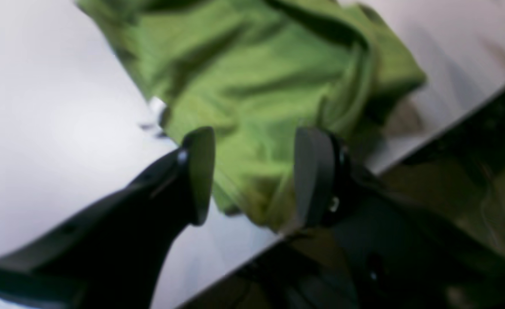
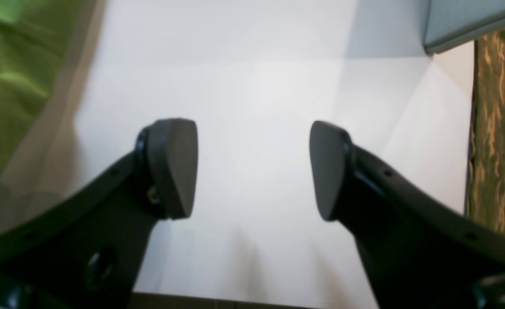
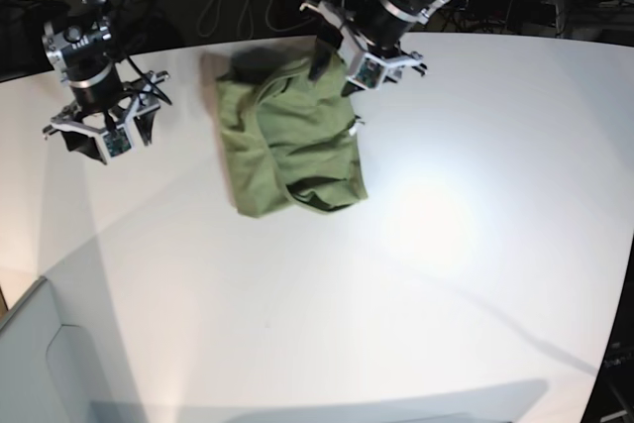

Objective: Fold the T-shirt properly
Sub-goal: 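Release the bundle and raise both grippers above it, then lower both grippers to the bundle edge nearest the arms and grasp it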

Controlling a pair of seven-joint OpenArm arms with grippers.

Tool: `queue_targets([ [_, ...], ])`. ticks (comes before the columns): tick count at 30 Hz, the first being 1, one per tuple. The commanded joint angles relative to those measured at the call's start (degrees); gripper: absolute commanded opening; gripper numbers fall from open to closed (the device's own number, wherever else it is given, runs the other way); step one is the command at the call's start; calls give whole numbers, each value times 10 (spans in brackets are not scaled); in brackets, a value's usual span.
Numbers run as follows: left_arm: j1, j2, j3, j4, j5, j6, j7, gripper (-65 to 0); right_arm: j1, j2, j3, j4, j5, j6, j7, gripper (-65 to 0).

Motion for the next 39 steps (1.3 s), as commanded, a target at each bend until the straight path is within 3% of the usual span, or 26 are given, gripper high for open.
queue_targets([
  [1, 3, 2, 0, 11, -3, 2, -17, -355, -1, 3, 2, 11, 7, -1, 12, -257],
  [4, 3, 2, 3, 8, -3, 2, -16, -354, -1, 0, 2, 11, 7, -1, 12, -257],
  [11, 0, -10, 24, -1, -3, 1, -15, -280, -3, -2, 1, 11, 7, -1, 11, -257],
  [24, -54, -9, 76, -51, -3, 1, -9, -281, -4, -2, 2, 11, 7, -1, 11, -257],
  [36, -51, -28, 76, -70, -3, 1, -9, -286, -4, -2, -1, 11, 7, -1, 11, -257],
  [39, -52, -29, 76, -78, -3, 0, -9, -341, -3, -2, -2, 11, 7, -1, 11, -257],
])
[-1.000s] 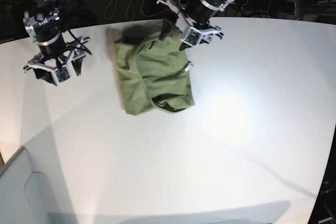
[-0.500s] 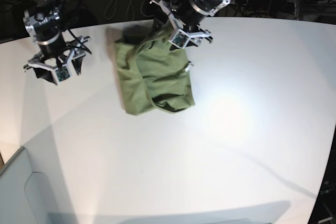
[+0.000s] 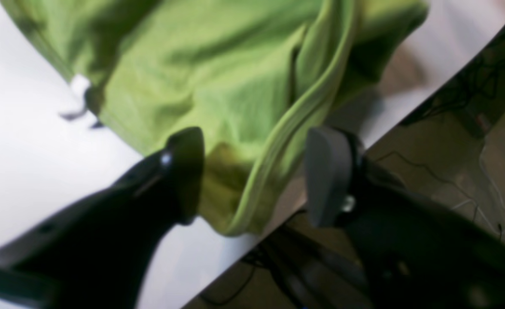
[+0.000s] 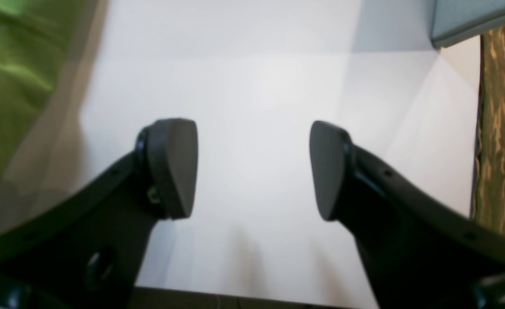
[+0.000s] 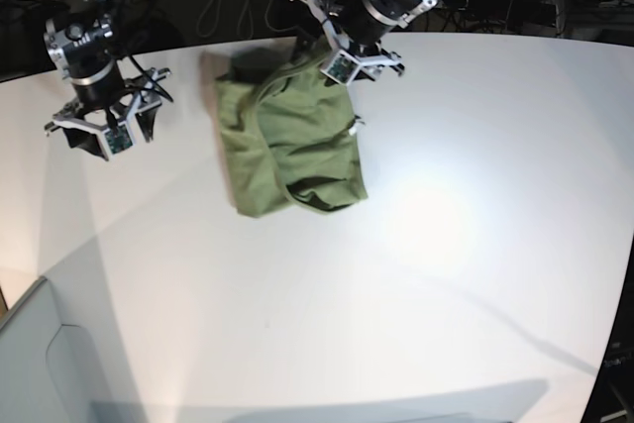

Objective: Fold the T-shirt properly
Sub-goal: 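Lower both grippers to the bundle edge nearest the arms and grasp it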

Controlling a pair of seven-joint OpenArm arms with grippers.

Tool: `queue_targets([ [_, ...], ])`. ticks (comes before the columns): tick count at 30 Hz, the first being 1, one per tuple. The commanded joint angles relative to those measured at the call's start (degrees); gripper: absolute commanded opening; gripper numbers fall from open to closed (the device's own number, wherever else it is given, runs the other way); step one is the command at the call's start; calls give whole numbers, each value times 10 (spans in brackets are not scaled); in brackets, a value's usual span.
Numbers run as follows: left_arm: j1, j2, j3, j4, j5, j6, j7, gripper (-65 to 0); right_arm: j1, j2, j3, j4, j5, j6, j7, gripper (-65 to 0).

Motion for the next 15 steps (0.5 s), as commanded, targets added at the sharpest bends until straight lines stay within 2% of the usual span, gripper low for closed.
queue_targets([
  [1, 1, 1, 1, 9, -3, -2, -14, -371, 3, 2, 0, 11, 7, -1, 11, -257],
  [4, 0, 2, 1, 7, -3, -2, -14, -452, 3, 2, 0, 11, 7, -1, 11, -257],
  [8, -1, 3, 1, 7, -3, -2, -17, -505, 3, 2, 0, 11, 7, -1, 11, -257],
  [10, -1, 1, 1, 7, -3, -2, -19, -562, 3, 3, 0, 11, 7, -1, 11, -257],
  [12, -1, 1, 1, 7, -3, -2, -19, -650, 3, 3, 0, 11, 7, -1, 11, -257],
  [15, -1, 1, -2, 11, -2, -2, -15, -650, 3, 3, 0, 11, 7, -1, 11, -257],
])
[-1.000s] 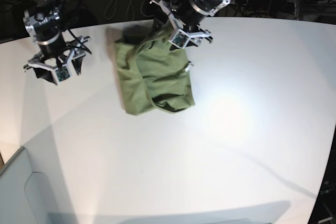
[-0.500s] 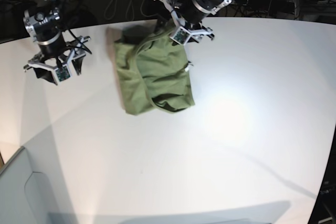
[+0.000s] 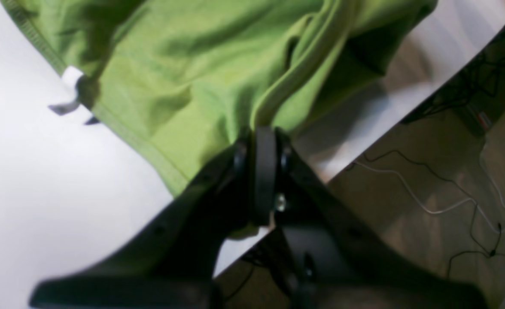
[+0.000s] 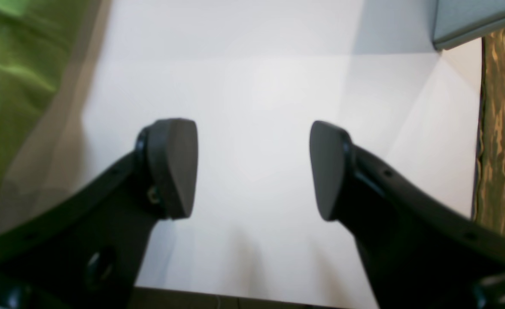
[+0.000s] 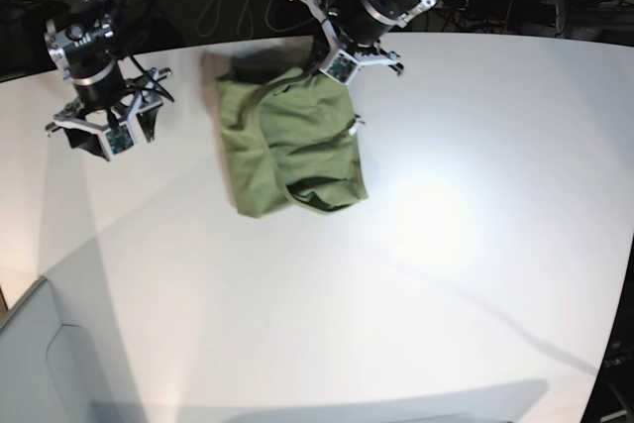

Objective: Fold the T-shirt properly
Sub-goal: 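Lower both grippers to the bundle edge nearest the arms and grasp it, then hold the bundle edge with both grippers and fold it over the bundle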

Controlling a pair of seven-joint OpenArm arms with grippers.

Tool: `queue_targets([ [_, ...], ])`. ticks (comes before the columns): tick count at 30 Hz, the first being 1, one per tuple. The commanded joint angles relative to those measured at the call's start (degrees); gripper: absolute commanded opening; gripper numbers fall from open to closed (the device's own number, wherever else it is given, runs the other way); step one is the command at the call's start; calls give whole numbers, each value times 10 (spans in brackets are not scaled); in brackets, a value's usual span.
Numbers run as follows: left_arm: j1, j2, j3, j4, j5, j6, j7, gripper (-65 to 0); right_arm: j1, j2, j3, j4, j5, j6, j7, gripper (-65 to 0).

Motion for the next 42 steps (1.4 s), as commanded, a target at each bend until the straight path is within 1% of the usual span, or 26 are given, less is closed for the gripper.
queue_targets([
  [1, -1, -1, -1, 16, -2, -2, -15, -650, 3, 3, 1, 11, 7, -1, 11, -257],
  [8, 4, -5, -5, 79, -2, -1, -11, -650, 3, 4, 1, 11, 7, -1, 11, -257],
  [10, 3, -13, -6, 86, -2, 0, -11, -650, 3, 3, 1, 11, 7, -1, 11, -257],
  [15, 1, -15, -12, 86, -2, -1, -11, -650, -4, 2, 0, 11, 8, -1, 11, -257],
  [16, 4, -15, -22, 86, -3, -1, -11, -650, -12, 2, -5, 11, 8, -1, 13, -257],
  [19, 5, -14, -40, 84, -3, -2, -11, -650, -32, -5, -50, 12, 8, -1, 14, -257],
  [23, 1, -14, -55, 82, -3, -2, -11, -650, -59, -5, -121, 20, 8, -1, 15, -255],
  [26, 0, -14, -57, 82, -3, -2, -11, -650, -72, -4, -159, 24, 8, -1, 15, -212],
  [28, 0, -14, -58, 82, -3, -2, -11, -650, -81, -4, -170, 25, 8, -1, 15, -184],
  [31, 0, -14, -61, 81, -3, -2, -11, -650, -92, -4, -171, 37, 8, -1, 15, -168],
  [42, 0, -14, -61, 81, -3, -2, -11, -650, -118, -1, -204, 34, 8, -1, 15, -171],
])
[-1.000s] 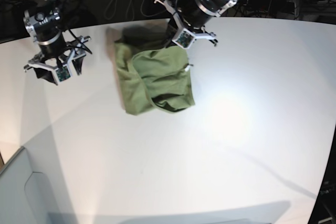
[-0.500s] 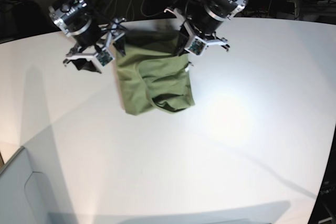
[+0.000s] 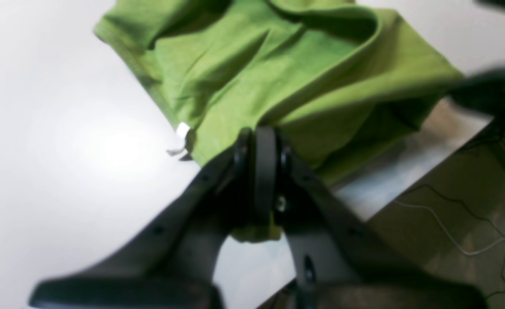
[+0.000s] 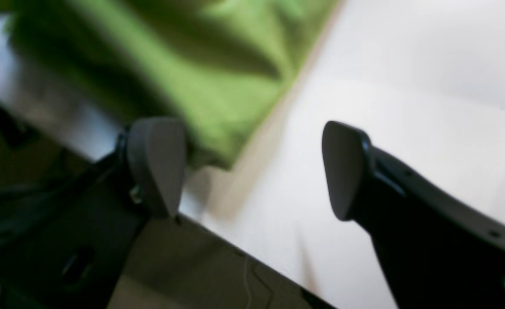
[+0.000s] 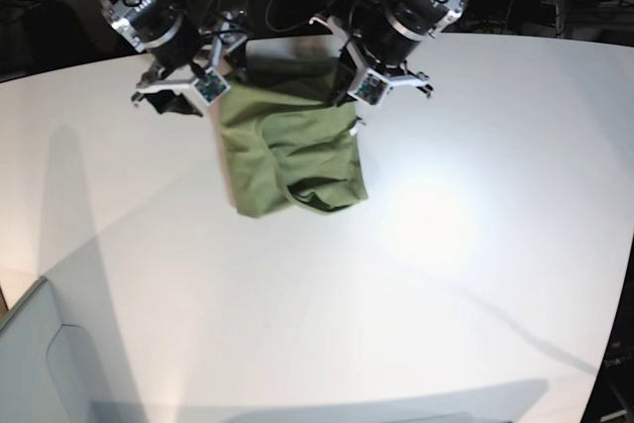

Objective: Fold the T-shirt properly
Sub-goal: 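Hold the bundle edge with both grippers and fold it over the bundle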

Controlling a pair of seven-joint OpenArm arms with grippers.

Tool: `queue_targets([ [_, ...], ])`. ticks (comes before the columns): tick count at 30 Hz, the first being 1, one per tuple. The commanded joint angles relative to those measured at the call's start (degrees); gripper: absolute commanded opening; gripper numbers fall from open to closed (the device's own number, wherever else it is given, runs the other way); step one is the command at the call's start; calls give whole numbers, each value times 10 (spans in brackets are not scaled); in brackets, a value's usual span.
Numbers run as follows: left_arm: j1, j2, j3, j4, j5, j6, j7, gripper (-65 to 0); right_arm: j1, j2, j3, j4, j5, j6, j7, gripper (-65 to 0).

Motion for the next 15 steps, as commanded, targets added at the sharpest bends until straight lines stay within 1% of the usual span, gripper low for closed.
queue_targets([
  [1, 0, 0, 0, 9, -1, 0, -16, -650, 1, 1, 1, 10, 10, -1, 15, -171],
  [5, 1, 0, 1, 9, -1, 0, -16, -650, -4, 2, 0, 9, 10, -1, 15, -172],
  [8, 4, -1, 0, 9, -1, 0, -16, -650, 0, 2, -4, -12, 10, -1, 15, -173],
  [11, 4, -20, 0, 9, -1, 0, -16, -650, 10, 2, -4, -31, 10, -1, 15, -174],
  [14, 4, -25, -1, 9, -1, 0, -16, -650, 14, 3, -4, -37, 10, -1, 16, -176],
  [15, 4, -27, -2, 9, -1, 0, -16, -650, 18, 3, -4, -39, 10, -1, 16, -189],
])
